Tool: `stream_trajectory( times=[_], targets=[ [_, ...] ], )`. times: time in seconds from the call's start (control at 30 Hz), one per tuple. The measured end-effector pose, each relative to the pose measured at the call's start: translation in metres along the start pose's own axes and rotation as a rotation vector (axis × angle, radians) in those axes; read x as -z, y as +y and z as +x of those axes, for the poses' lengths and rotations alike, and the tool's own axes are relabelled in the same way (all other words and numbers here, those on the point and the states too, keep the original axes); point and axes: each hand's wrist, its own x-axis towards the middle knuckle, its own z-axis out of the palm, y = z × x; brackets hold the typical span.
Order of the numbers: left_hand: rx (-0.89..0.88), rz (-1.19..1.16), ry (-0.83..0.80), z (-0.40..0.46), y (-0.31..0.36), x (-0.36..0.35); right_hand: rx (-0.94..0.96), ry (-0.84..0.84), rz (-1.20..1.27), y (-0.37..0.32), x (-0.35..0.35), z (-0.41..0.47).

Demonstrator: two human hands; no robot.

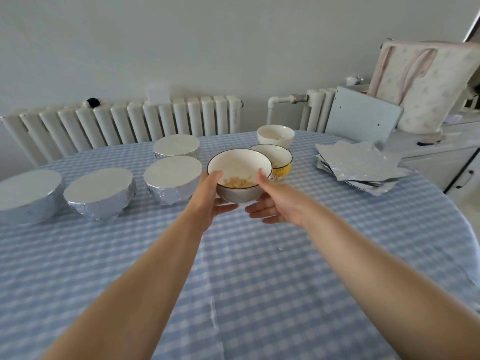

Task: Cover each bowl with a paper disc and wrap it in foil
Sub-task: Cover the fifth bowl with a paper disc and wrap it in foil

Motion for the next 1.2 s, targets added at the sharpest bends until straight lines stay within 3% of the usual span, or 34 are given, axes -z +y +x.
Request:
stream_trajectory(
  times=[0.17, 0.23, 0.4, 0.73, 0.83, 1.07, 1.2],
  targets=[
    [0.048, 0.138, 0.043, -0.004, -0.017, 0.006, 0.208, 0.676, -0.408, 0.024, 0.062, 0.033],
    [0.038, 0.194, 0.057, -0.006, -0.023, 0.007, 0.197, 0.825, -0.595, 0.039, 0.098, 0.051],
    [0.083, 0.198, 0.052, -0.006, -0.027, 0.009, -0.142, 0.694, -0.924, 0.059, 0.157, 0.070],
    [0.226, 0.315, -0.169, -0.003, -0.022, 0.039, -0.233, 0.624, -0.996, 0.056, 0.151, 0.073],
    [0.237, 0.329, -0.169, -0.005, -0.022, 0.042, -0.261, 0.596, -0.993, 0.055, 0.152, 0.073],
    [0.267, 0.325, -0.225, 0.004, -0.027, 0.050, -0.252, 0.671, -0.964, 0.056, 0.136, 0.073],
    [0.264, 0.322, -0.242, 0.003, -0.025, 0.047, -0.041, 0.875, -1.057, 0.050, 0.129, 0.066]
  ],
)
